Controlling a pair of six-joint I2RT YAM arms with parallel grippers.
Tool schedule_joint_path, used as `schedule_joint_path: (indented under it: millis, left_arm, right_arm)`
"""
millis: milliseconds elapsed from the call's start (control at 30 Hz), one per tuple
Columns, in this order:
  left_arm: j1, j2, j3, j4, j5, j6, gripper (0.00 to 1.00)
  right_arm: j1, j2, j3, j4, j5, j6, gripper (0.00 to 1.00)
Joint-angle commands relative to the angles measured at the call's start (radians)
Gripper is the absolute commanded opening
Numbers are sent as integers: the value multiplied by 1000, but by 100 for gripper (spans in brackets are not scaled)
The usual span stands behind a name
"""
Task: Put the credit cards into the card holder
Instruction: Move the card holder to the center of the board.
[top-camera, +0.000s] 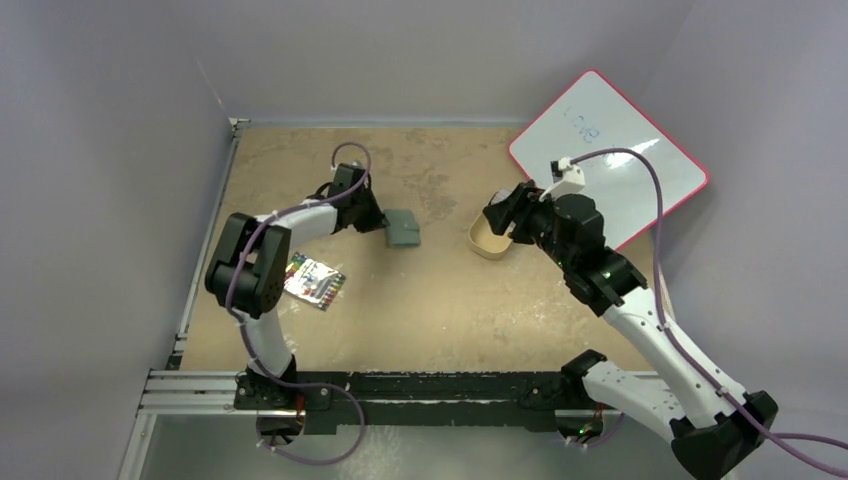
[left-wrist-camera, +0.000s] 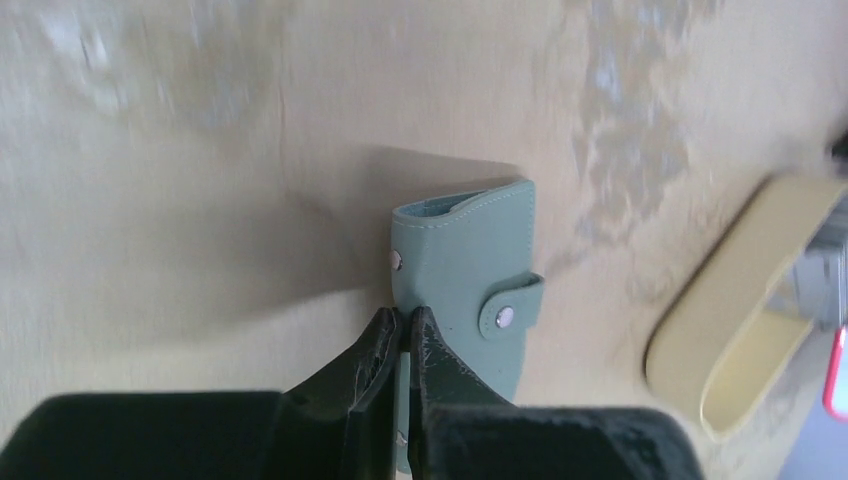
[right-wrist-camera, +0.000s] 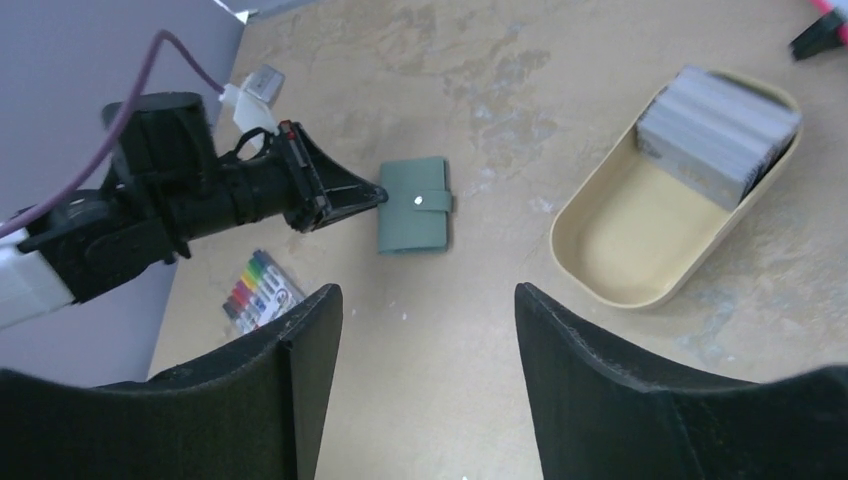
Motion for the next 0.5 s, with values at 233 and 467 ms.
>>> schedule_joint_path:
  millis: [233,467]
  left_arm:
    - [-91,-354,-326,38,120,-80,0]
    - [-118,-427,-455,121,143,-136,0]
  right_arm:
    - [106,309,-33,101,-111,126,55]
    - [227,592,59,202,-107,176,51]
